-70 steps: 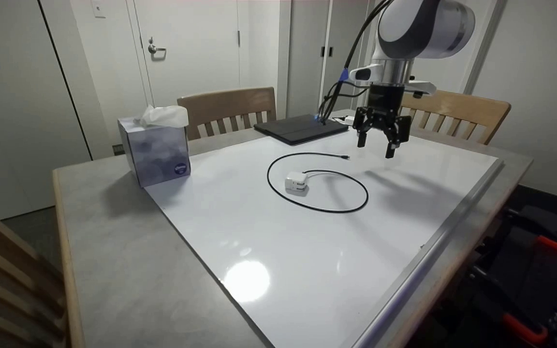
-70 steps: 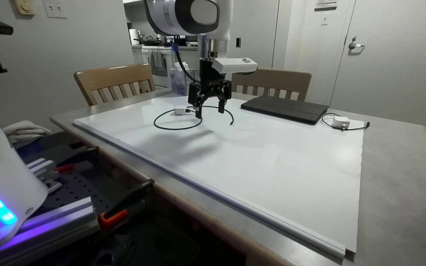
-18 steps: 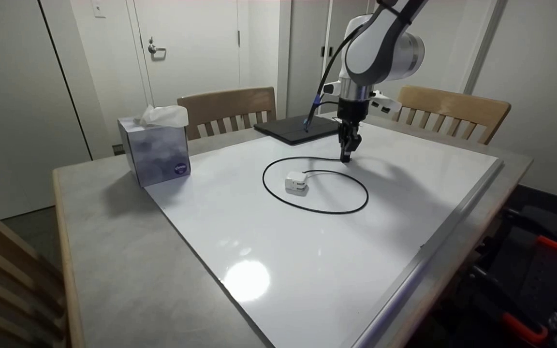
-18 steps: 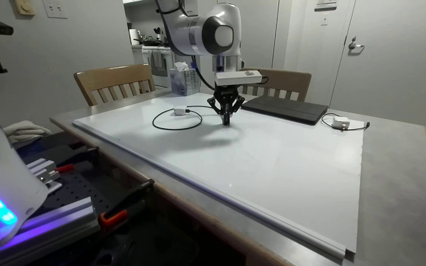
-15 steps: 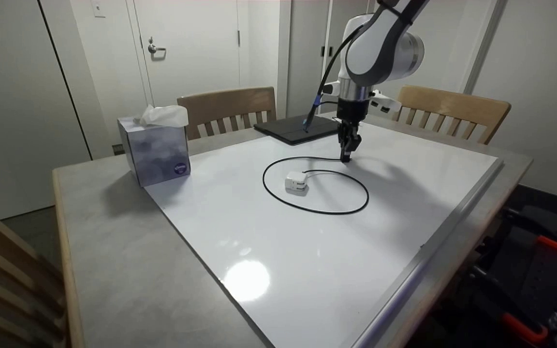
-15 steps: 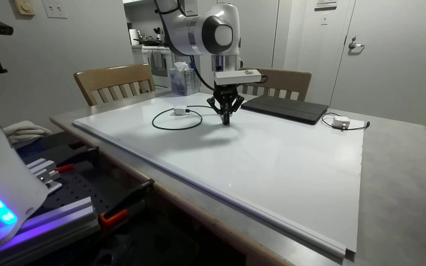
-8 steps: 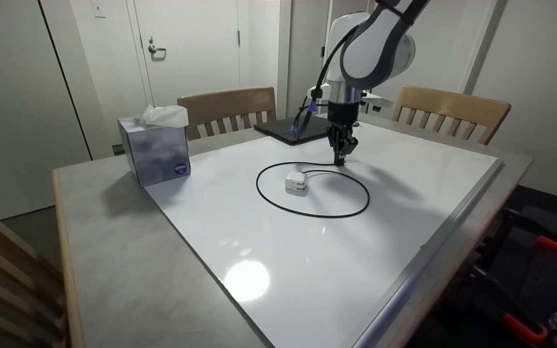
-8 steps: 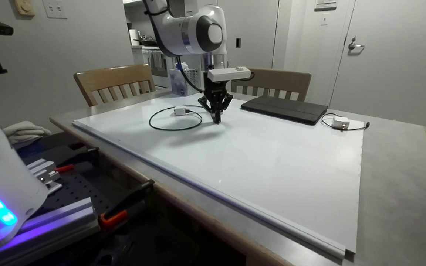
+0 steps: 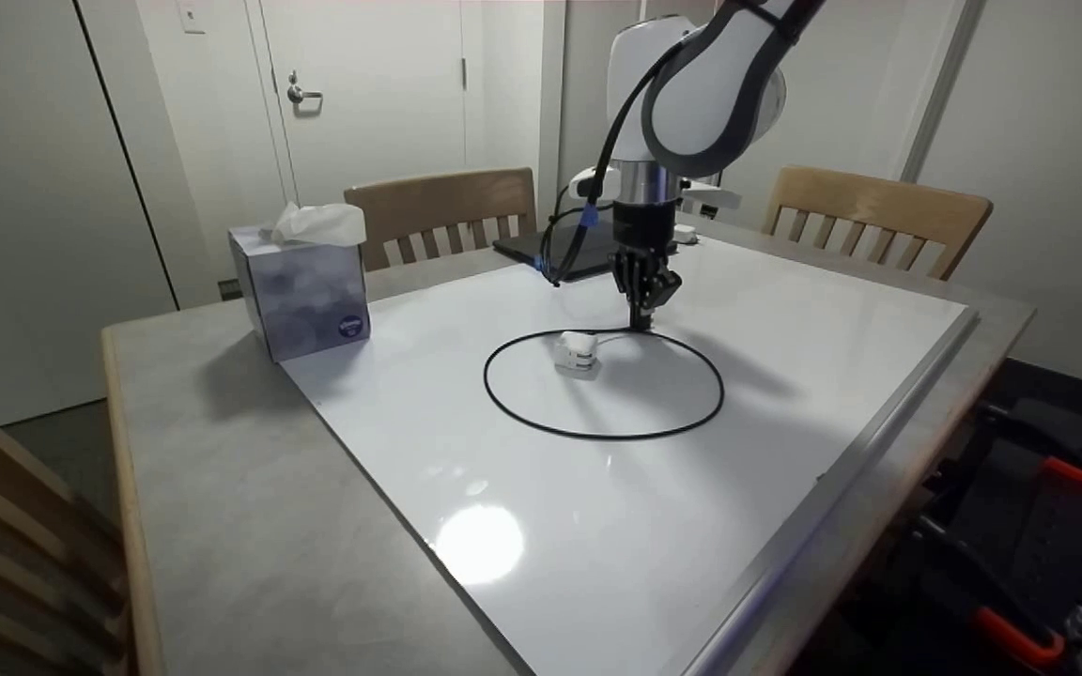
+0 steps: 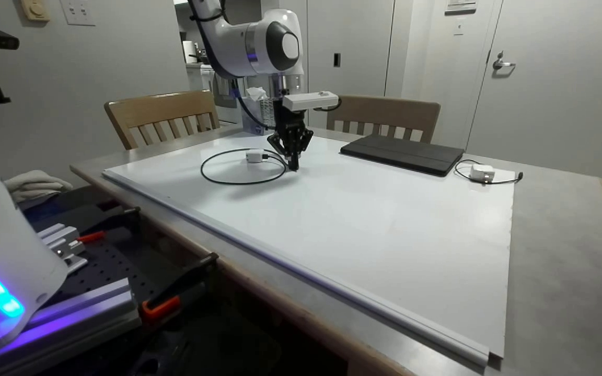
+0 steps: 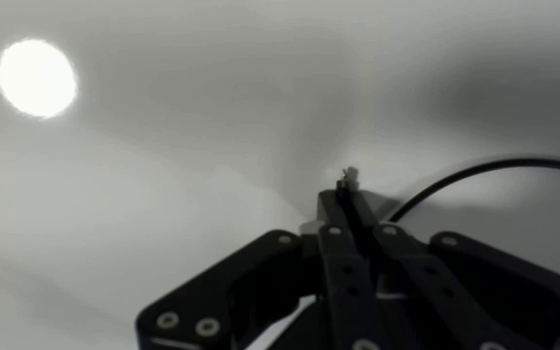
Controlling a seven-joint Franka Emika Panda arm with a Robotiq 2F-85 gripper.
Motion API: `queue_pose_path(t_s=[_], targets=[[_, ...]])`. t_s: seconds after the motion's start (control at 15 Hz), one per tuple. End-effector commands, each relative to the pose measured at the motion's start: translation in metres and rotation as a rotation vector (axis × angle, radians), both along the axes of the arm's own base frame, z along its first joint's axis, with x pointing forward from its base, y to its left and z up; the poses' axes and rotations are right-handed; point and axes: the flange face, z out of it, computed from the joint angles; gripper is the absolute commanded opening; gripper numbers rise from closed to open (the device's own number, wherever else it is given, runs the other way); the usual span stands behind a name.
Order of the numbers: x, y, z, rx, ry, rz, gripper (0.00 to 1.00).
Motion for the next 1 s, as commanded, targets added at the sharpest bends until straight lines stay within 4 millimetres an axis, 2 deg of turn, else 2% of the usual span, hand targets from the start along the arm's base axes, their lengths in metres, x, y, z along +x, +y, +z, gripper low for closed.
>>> queue_pose_path(t_s=[0.0,0.33,0.47,0.73,0.8,0.87,0.93], targets=[[0.003,0.005,0.001,-0.016,0.004,0.02,0.02],[0.019,0.02,0.007,-0.029,-0.03,0.093,0.02],[0.024,0.033,0.009,-0.124,0.012,0.171,0.02],[0.025,0.075,0.013,-0.042,0.037,0.404,0.02],[0.02,0.066,0.014,-0.064,0.027,0.318,0.02],[0.019,0.073,0.014,-0.058,0.027,0.332,0.08],[0.019,0.074,0.013,-0.059,0.027,0.329,0.08]])
